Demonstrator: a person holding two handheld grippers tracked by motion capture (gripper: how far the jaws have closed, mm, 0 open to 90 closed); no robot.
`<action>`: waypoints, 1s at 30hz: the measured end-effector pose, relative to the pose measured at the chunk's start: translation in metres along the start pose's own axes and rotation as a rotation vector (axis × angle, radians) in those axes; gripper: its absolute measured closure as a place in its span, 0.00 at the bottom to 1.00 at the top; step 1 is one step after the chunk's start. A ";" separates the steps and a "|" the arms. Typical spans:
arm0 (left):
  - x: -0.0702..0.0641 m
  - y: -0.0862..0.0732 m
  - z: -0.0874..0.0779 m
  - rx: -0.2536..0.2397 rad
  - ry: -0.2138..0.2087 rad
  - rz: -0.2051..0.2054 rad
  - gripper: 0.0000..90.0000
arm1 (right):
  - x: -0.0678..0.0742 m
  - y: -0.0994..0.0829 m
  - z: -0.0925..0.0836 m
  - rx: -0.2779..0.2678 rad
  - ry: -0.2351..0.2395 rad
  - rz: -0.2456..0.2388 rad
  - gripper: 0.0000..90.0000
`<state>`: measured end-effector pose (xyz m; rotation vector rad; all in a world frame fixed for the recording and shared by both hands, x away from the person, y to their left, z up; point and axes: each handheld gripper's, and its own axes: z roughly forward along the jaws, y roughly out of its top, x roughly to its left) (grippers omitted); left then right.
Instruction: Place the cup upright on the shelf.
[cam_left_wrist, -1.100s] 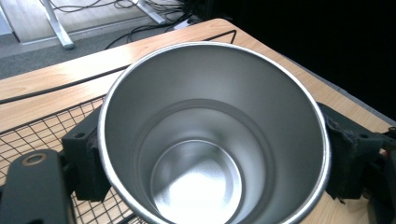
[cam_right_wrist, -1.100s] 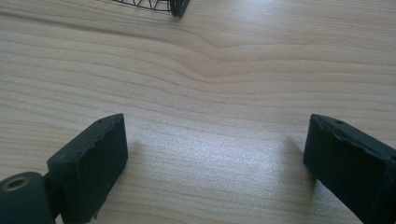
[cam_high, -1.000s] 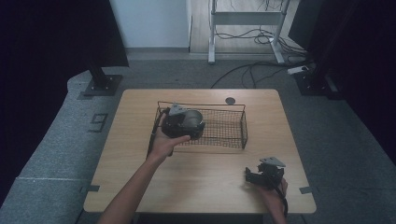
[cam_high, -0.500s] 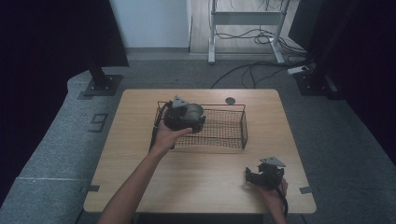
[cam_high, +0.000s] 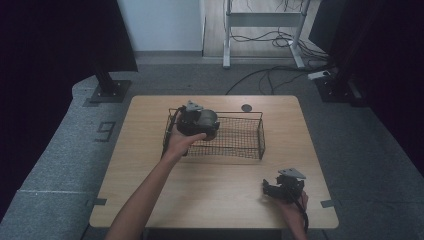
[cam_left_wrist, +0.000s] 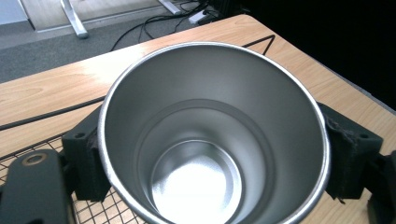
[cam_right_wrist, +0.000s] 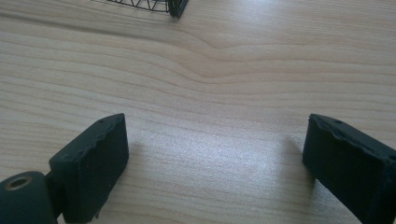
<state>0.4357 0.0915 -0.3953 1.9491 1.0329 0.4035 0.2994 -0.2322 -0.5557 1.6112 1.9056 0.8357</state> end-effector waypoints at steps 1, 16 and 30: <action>0.001 0.000 0.001 -0.001 -0.002 -0.004 0.17 | 0.000 0.000 0.000 0.000 0.000 0.000 0.08; 0.009 -0.006 0.029 0.053 -0.002 -0.048 0.17 | 0.000 0.000 0.000 0.001 0.001 0.000 0.08; 0.015 -0.023 0.055 0.114 0.009 -0.077 0.17 | 0.000 0.000 0.000 0.001 0.000 0.000 0.08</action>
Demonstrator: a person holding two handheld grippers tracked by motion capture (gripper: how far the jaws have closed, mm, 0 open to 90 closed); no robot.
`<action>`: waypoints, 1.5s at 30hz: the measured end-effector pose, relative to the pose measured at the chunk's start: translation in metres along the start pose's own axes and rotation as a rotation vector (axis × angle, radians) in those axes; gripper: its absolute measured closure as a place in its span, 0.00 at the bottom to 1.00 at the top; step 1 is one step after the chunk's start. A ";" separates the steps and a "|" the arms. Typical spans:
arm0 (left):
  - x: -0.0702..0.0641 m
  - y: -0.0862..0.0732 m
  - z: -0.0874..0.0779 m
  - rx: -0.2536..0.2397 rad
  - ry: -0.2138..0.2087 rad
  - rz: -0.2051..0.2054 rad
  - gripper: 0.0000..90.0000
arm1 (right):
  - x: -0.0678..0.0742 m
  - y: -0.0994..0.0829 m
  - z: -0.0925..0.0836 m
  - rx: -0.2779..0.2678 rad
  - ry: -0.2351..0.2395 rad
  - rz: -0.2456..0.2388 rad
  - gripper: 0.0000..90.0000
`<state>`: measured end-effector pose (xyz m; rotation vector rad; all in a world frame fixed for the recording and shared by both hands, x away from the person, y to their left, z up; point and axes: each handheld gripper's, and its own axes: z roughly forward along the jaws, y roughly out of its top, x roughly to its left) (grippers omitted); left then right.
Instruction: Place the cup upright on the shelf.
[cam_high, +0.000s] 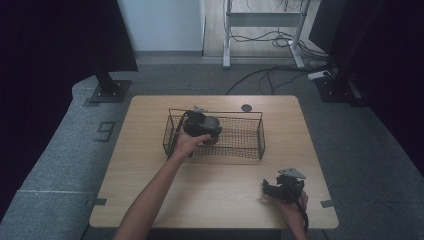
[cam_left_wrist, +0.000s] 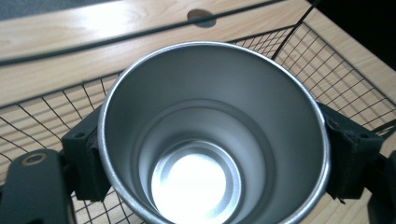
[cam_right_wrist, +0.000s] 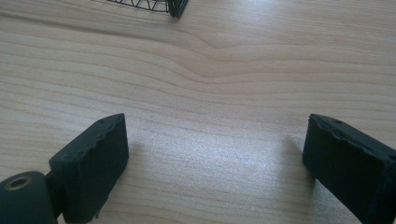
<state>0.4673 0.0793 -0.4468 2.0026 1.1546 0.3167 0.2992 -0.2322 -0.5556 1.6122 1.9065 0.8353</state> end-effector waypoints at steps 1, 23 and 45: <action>0.001 -0.001 0.002 0.008 0.000 -0.003 0.17 | 0.000 0.000 0.000 0.000 0.000 0.000 0.08; 0.008 -0.013 0.030 0.079 0.032 -0.031 0.17 | 0.000 0.000 0.000 0.000 0.000 0.000 0.08; 0.009 -0.022 0.038 0.114 0.045 -0.048 0.15 | 0.000 0.000 0.000 -0.002 0.000 0.000 0.08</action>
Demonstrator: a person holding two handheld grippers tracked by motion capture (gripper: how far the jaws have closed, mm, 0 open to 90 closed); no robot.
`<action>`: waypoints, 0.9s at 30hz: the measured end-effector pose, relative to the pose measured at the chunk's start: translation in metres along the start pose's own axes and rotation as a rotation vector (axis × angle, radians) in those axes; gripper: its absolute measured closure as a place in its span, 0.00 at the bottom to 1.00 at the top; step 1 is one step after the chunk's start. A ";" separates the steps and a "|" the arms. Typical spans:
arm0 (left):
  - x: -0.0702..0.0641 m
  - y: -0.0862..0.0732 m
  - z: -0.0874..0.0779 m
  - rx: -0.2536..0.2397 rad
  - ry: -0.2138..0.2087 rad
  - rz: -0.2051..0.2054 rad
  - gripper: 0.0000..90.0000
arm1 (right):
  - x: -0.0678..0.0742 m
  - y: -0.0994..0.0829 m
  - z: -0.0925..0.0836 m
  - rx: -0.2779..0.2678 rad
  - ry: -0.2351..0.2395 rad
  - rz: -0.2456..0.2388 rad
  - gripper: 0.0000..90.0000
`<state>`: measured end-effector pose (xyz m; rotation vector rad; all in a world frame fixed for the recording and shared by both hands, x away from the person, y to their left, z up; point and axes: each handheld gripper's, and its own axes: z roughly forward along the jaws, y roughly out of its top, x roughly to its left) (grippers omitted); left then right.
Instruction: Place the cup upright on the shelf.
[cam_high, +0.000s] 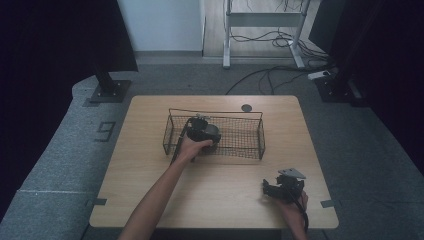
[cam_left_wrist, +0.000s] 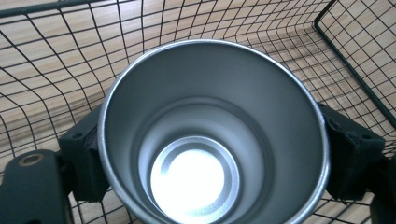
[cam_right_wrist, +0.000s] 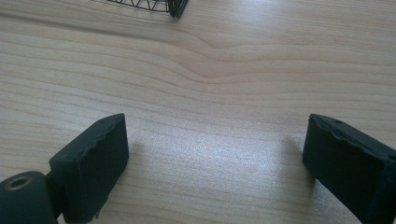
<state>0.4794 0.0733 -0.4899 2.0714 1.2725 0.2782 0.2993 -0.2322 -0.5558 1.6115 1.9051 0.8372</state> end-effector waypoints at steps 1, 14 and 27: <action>0.000 0.000 0.000 0.007 -0.003 0.000 0.15 | 0.000 0.000 0.000 0.000 0.000 0.000 0.08; -0.001 0.002 -0.019 -0.049 -0.012 -0.008 0.11 | 0.000 0.000 0.000 0.001 0.000 -0.001 0.08; -0.006 -0.007 -0.059 -0.138 0.004 0.069 0.10 | 0.000 0.000 0.000 0.002 0.000 -0.001 0.08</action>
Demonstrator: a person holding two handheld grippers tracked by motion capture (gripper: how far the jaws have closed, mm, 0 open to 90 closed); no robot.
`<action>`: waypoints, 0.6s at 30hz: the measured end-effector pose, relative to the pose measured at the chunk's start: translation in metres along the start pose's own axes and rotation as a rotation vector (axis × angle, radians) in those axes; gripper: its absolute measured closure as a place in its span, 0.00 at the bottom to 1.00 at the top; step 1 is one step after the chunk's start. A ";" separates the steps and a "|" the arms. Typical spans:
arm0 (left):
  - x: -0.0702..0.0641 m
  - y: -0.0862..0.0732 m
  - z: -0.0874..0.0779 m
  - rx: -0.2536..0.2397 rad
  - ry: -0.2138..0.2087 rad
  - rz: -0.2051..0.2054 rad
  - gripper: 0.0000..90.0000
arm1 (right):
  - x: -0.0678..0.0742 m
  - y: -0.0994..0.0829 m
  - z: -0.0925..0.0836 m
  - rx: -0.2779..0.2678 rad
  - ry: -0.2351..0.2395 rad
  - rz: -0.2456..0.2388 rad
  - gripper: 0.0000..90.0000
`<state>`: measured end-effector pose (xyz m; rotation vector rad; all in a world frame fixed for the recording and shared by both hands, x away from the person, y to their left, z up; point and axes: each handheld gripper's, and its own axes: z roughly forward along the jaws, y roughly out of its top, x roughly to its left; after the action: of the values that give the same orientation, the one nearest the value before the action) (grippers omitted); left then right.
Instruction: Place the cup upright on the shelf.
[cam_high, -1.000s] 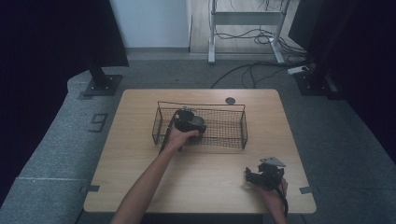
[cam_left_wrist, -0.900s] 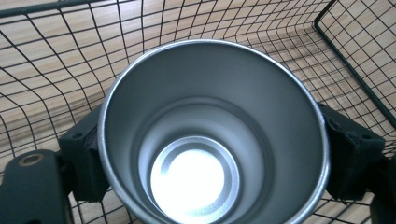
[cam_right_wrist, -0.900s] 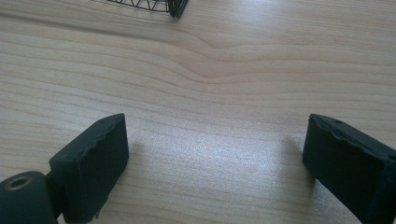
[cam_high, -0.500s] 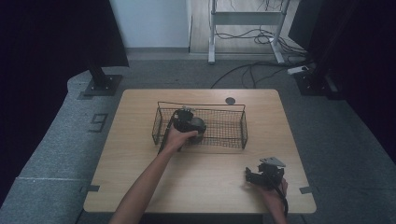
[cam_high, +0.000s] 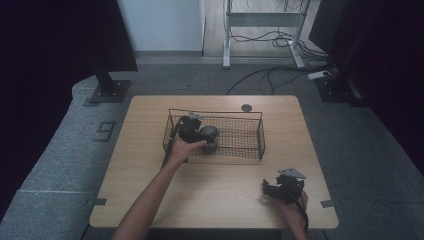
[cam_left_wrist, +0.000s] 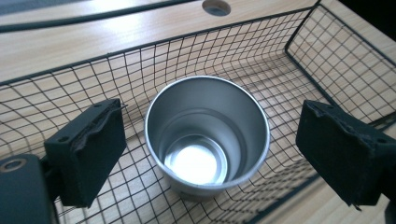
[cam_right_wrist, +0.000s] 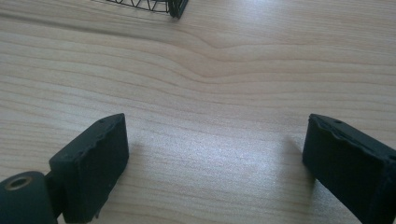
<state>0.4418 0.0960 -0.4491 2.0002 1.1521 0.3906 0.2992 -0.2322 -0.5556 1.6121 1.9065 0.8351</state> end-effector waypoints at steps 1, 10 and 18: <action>-0.001 -0.002 -0.003 -0.003 -0.008 0.004 0.10 | 0.000 0.000 0.000 0.000 0.000 0.000 0.08; -0.006 -0.020 -0.025 -0.026 -0.056 0.027 0.11 | 0.000 0.000 0.000 0.002 0.000 0.001 0.08; -0.008 -0.044 -0.051 -0.057 -0.114 0.033 0.13 | 0.000 0.000 0.000 0.001 0.000 0.001 0.08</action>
<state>0.3804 0.1262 -0.4482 1.9679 1.0275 0.3180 0.2993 -0.2321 -0.5555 1.6141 1.9059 0.8348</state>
